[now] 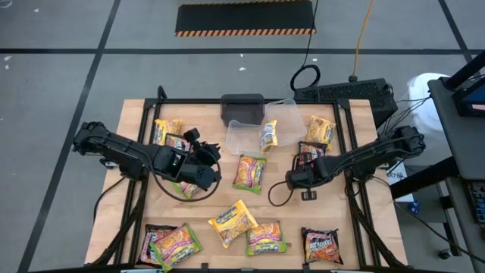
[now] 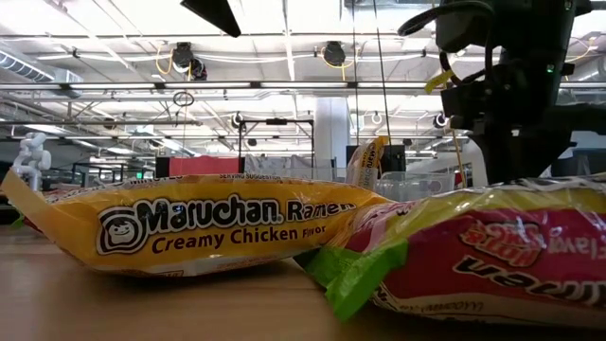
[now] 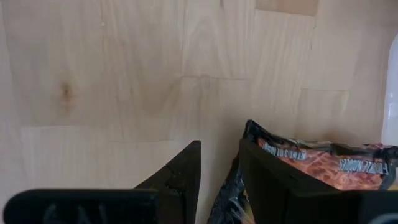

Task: Sort Maruchan noodles
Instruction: Put the black noodle pack into the right transparent bin

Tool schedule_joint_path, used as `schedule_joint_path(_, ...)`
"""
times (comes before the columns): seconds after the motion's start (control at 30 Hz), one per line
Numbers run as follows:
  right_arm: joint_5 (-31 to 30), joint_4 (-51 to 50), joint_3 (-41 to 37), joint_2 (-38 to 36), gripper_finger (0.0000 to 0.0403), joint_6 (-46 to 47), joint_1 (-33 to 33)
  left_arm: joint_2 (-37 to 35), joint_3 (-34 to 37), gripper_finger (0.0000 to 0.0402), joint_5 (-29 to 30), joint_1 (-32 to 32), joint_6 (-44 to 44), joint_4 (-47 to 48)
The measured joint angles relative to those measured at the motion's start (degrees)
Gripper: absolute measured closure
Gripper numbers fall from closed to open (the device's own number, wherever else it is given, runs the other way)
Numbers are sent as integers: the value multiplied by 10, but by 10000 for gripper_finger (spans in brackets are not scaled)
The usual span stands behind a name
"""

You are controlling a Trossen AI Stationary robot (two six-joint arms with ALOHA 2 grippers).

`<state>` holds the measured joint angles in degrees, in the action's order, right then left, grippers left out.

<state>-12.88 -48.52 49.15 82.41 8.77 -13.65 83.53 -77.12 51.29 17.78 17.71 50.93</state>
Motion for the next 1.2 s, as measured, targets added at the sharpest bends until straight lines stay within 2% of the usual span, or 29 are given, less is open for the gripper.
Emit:
schedule_joint_path(0.47, -10, 49, -21, 0, 298, 7, -1, 0, 0, 348, 0, 0, 6, 0)
schedule_joint_path(0.63, -52, 48, -33, 0, 298, 8, -3, 0, 0, 348, 0, 0, 8, 0)
schedule_joint_path(1.07, -53, 59, -79, 0, 298, 10, -3, 0, 0, 348, 0, 0, 13, 0)
schedule_joint_path(1.2, -75, 62, -88, 0, 298, 10, -3, 0, 0, 348, 0, 0, 14, 0)
